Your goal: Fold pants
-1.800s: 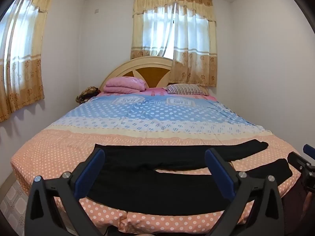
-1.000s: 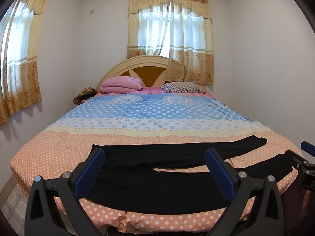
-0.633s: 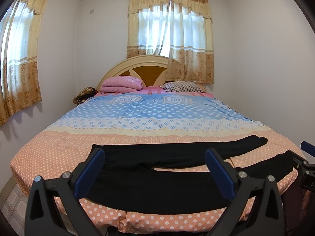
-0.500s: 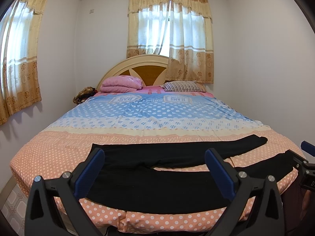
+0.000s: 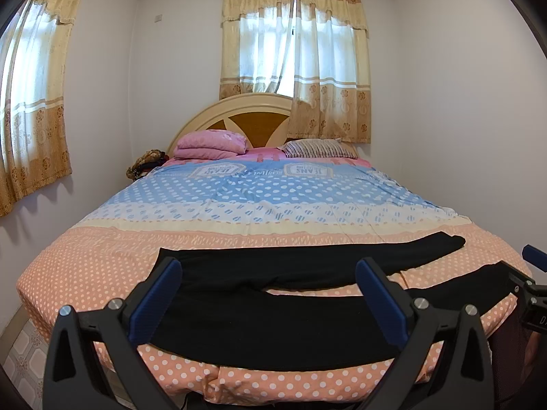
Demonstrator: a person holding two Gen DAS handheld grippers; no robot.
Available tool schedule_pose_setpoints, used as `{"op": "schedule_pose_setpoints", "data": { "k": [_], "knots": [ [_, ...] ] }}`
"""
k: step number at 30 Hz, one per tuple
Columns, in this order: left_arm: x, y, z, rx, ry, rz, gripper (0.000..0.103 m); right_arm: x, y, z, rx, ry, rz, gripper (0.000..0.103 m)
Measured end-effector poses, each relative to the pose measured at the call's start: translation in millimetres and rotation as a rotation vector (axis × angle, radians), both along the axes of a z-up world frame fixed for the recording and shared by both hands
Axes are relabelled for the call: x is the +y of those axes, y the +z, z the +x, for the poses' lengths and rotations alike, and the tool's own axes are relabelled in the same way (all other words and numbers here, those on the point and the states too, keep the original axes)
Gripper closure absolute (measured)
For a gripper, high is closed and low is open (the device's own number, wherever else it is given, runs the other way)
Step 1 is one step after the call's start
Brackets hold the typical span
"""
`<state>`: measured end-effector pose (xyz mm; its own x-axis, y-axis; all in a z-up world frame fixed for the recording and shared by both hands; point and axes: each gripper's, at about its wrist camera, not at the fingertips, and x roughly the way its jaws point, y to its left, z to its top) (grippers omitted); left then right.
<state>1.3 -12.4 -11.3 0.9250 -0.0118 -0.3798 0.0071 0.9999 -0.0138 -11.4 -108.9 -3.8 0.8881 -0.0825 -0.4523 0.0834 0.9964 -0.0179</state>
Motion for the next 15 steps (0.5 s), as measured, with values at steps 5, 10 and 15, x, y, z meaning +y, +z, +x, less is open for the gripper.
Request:
{"op": "schedule_pose_setpoints", "data": {
  "k": [5,10,15],
  "knots": [
    [-1.0,-3.3,1.1,0.005,0.000,0.001,0.000,1.0,-1.3,0.1,0.002,-0.001,0.000,0.001],
    [-0.6,-3.0,1.6,0.005,0.000,0.001,0.000,0.8,-2.5,0.3,0.004,0.000,-0.001,0.001],
    [0.5,-3.3,2.2,0.007,-0.001,0.001,0.000,0.2,-5.0,-0.4,0.007,0.001,-0.002,0.001]
  ]
}}
